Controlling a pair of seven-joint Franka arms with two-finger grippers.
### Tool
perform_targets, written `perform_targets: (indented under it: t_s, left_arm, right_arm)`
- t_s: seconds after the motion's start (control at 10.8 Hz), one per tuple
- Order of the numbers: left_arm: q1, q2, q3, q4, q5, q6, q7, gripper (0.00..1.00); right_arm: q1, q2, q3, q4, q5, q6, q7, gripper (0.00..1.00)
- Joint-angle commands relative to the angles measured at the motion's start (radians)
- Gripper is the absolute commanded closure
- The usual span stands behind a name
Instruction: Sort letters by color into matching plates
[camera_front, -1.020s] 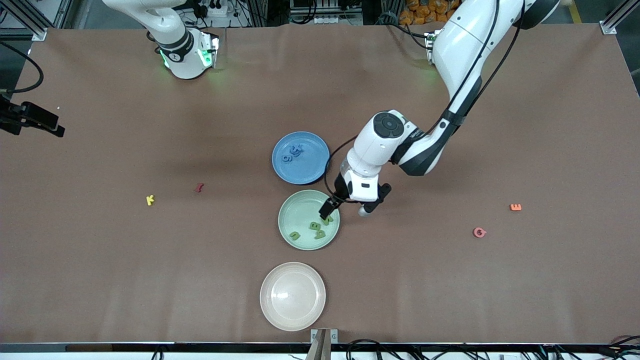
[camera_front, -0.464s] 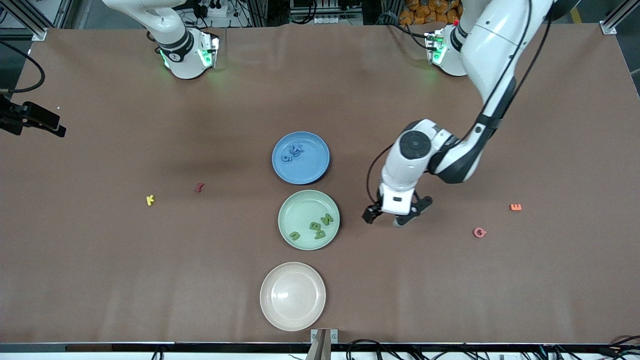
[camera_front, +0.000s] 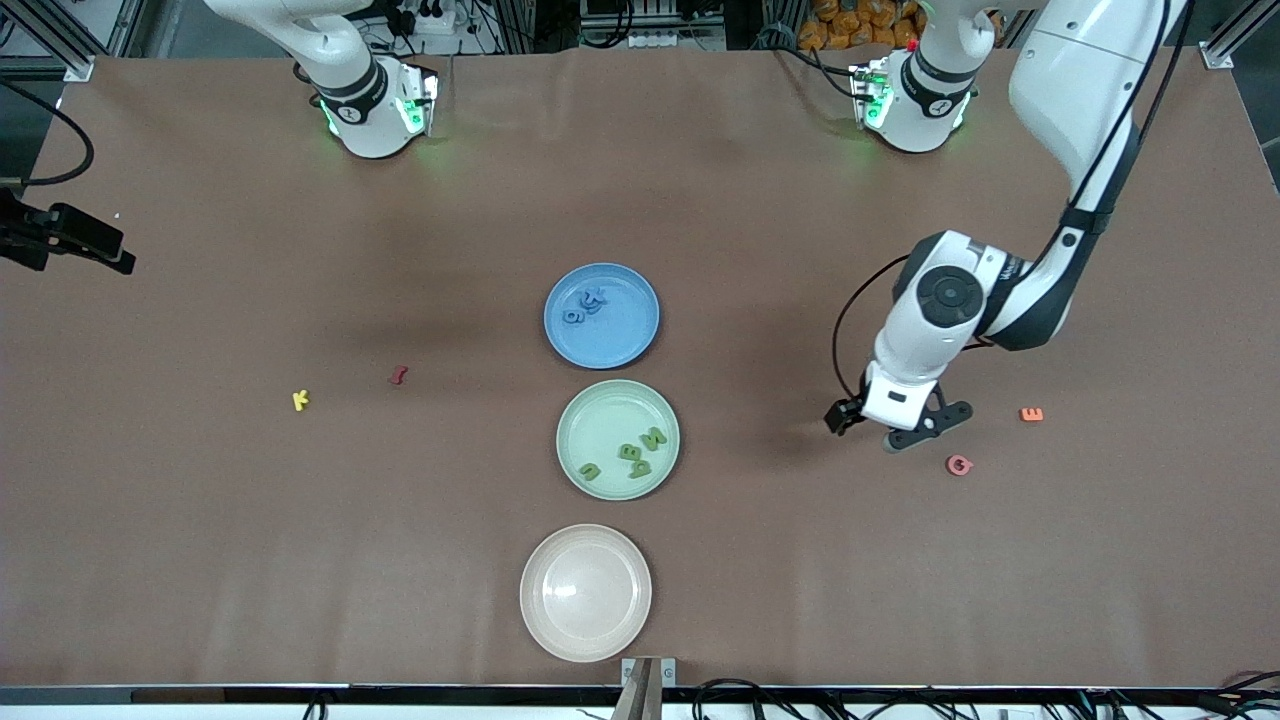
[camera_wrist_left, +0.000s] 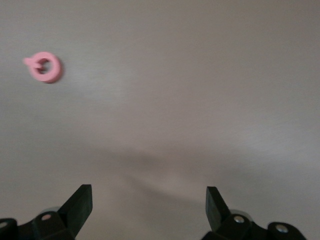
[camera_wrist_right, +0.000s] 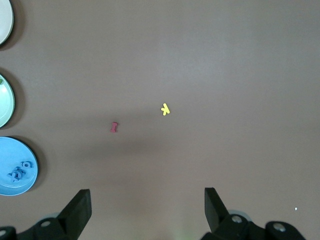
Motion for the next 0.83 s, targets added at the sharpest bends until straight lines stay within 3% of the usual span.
perform_targets:
  t_s: [0.0, 0.56, 0.74]
  left_arm:
    - [0.051, -0.139, -0.019, -0.182, 0.018, -0.001, 0.077, 0.00]
    - [0.062, -0.407, -0.034, -0.546, 0.004, 0.236, 0.020, 0.00]
    - [0.062, -0.463, -0.046, -0.578, 0.004, 0.240, 0.026, 0.00]
  right_arm:
    - [0.014, -0.006, -0.016, -0.004, 0.000, -0.003, 0.001, 0.00]
    - [0.016, -0.006, -0.017, -0.004, 0.001, -0.001, 0.001, 0.00]
    - [0.016, -0.006, -0.017, -0.004, 0.001, -0.001, 0.001, 0.00]
